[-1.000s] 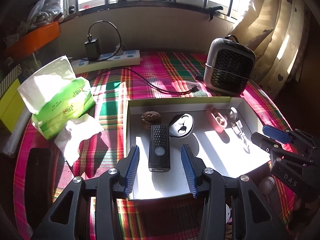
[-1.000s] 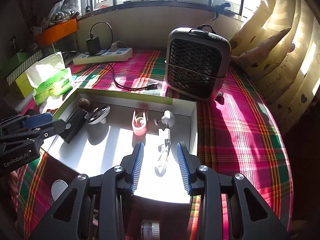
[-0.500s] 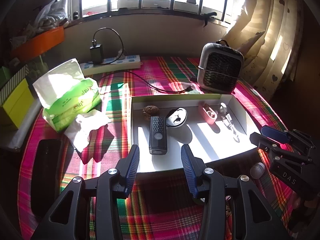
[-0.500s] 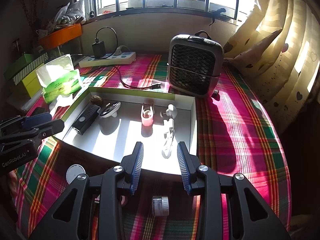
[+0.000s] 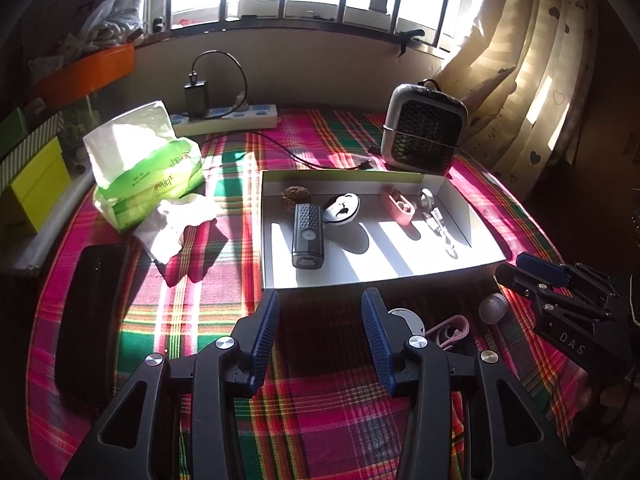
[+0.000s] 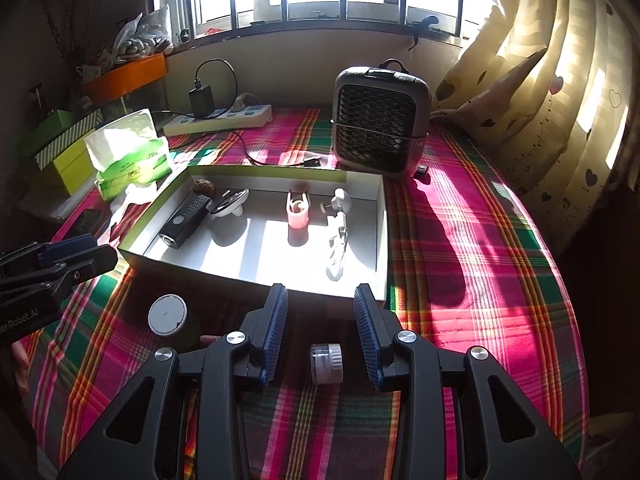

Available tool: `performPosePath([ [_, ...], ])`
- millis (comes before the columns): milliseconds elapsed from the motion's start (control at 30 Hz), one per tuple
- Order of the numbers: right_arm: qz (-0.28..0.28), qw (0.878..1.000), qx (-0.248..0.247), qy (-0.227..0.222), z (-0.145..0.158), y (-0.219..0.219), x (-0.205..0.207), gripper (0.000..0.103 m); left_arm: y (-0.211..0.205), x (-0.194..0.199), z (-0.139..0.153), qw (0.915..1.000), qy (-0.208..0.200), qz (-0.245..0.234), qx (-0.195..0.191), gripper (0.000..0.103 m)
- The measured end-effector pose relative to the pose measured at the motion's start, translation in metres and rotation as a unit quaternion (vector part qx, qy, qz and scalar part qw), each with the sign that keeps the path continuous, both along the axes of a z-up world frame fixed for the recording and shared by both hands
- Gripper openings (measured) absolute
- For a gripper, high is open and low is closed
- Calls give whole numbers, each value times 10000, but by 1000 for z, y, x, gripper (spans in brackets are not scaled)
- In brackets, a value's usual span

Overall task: Organize objects
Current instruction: 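Withdraw both open tools from the box toward the remaining items, then grasp the white cylindrical jar with the right tool while the left tool reaches the white puck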

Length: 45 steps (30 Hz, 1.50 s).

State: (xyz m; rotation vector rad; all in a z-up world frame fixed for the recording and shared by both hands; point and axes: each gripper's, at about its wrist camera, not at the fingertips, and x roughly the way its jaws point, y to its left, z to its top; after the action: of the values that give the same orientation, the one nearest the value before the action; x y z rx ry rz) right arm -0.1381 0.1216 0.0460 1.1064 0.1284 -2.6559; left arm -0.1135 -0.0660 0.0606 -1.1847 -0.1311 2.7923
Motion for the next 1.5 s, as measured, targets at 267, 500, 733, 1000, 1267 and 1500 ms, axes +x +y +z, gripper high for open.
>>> performPosePath([
  [267,-112,9999,-14,-19,-8,13,20,43,4,21,-11,9999,-114,-77,91,41],
  [500,-161,9998,-36,-135,-19,21,30,45,6,36,-21,9996,-207,-104,142,41],
  [733,-144,9994,9,-318,-31,22,28,45,5,43,-31,9992,-355,-103,165,41],
  [1000,-63,9989,19,-473,-37,12,15,45,4,41,-40,9983,-489,-203,252,41],
  [1267,-189,9982,202,-536,-38,5,5,45,-1,27,-45,9967,-516,-372,497,41],
  [1500,-287,9971,273,-646,-44,-1,4,40,-5,17,-49,9951,-570,-542,602,42],
])
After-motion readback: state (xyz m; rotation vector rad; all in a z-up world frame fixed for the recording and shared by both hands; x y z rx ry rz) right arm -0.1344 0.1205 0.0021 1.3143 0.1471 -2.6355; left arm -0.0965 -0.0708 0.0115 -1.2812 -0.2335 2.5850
